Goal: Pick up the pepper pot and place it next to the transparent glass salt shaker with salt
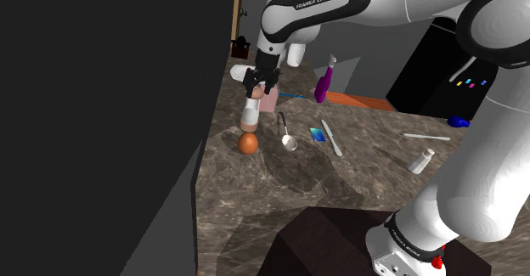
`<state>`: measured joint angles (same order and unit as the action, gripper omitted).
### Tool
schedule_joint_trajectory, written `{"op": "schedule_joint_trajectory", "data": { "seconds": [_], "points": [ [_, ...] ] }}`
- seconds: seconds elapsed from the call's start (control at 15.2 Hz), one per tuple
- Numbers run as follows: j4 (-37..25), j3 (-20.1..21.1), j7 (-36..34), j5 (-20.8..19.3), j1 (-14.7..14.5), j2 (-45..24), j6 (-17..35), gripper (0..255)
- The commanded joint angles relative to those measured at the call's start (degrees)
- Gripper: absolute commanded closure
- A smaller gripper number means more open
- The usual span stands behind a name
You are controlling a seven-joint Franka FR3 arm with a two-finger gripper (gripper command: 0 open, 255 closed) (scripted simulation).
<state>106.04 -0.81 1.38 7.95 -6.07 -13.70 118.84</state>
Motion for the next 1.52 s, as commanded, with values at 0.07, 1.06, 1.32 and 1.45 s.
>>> {"op": "schedule_joint_trajectory", "data": {
  "seconds": [0.07, 1.06, 1.32, 1.45],
  "points": [
    [0.0, 0.0, 0.0, 0.0, 0.0, 0.0, 0.0, 0],
    [-1.7, 0.0, -0.4, -0.2, 0.0, 1.0, -2.7, 255],
    [-3.6, -0.1, -0.7, -0.4, 0.0, 1.9, -5.5, 255],
    [-4.7, -0.1, -0.9, -0.5, 0.0, 2.3, -6.9, 255]
  ]
}}
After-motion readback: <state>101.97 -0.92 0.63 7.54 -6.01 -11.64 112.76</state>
